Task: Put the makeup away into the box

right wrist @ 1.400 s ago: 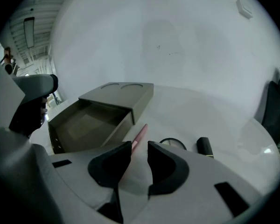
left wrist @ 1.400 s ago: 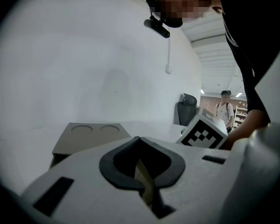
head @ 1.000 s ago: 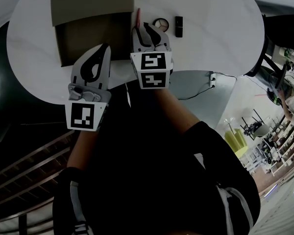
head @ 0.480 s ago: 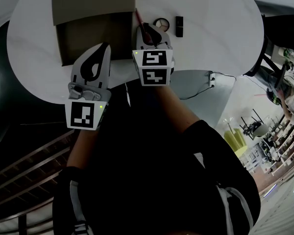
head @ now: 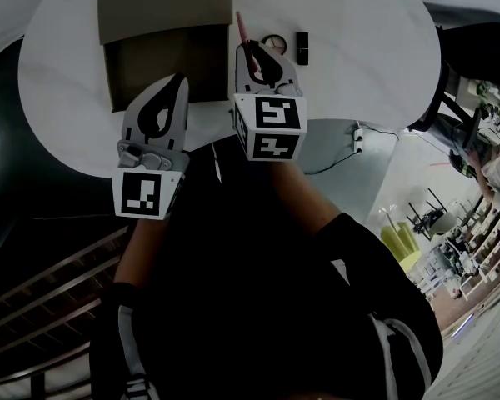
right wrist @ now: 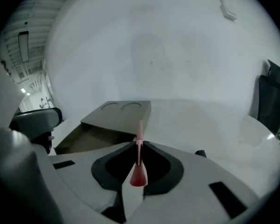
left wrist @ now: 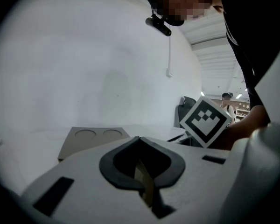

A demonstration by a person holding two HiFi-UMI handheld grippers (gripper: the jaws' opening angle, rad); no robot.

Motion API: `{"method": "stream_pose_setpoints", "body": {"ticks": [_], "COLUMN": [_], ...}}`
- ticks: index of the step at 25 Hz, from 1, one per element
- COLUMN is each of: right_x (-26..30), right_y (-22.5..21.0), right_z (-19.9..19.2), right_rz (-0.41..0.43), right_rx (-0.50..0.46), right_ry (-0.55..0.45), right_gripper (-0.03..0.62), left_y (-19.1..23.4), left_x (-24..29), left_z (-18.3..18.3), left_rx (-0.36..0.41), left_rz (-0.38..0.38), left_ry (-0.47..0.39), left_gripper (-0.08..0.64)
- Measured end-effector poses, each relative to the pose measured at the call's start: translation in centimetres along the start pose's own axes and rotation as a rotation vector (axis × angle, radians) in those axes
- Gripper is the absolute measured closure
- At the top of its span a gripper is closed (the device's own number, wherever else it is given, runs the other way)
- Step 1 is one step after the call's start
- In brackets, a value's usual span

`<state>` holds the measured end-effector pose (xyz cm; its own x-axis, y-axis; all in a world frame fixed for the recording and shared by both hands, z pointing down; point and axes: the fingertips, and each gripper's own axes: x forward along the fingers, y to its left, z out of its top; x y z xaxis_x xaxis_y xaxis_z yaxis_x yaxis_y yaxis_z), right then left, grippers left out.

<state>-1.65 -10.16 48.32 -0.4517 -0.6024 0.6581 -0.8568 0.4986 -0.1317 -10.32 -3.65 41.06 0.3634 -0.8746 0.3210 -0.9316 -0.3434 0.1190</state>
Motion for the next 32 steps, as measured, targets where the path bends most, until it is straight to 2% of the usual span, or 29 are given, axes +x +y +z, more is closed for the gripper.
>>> {"method": "stream_pose_setpoints", "body": {"ticks": [7, 12, 22, 26, 32], "right_x": [-0.3, 0.1, 2.3, 3.1, 4.2], "right_y": [2.8, 7.2, 13.2, 15.5, 17.7], "right_z": [1.5, 2.2, 1.2, 0.5, -0.5], "right_rz": [0.058, 0.105, 0.205, 0.244, 0.278], "right_rx": [-0.004, -0.026, -0.083, -0.108, -0.103], "right_ry": [-0.025, -0.009, 0.023, 0.048, 0.092], "right_gripper": [0.528, 0.528, 0.528, 0.528, 0.528], "left_y": [0.9, 3.5, 7.0, 8.3, 9.3], "left_x": [-0.9, -3.4, -5.8, -6.7, -8.0], "left_z": [-0.1, 0.1, -1.7, -1.6, -2.0], "left_rx": [-0.006, -0.020, -0.056, -0.110, -0.124], "left_rz": [0.027, 0.067, 0.140, 0.183, 0.214], "left_ry": [0.003, 0.005, 0.005, -0.029, -0.032], "left_gripper": [0.554, 0.554, 0.554, 0.554, 0.554]}}
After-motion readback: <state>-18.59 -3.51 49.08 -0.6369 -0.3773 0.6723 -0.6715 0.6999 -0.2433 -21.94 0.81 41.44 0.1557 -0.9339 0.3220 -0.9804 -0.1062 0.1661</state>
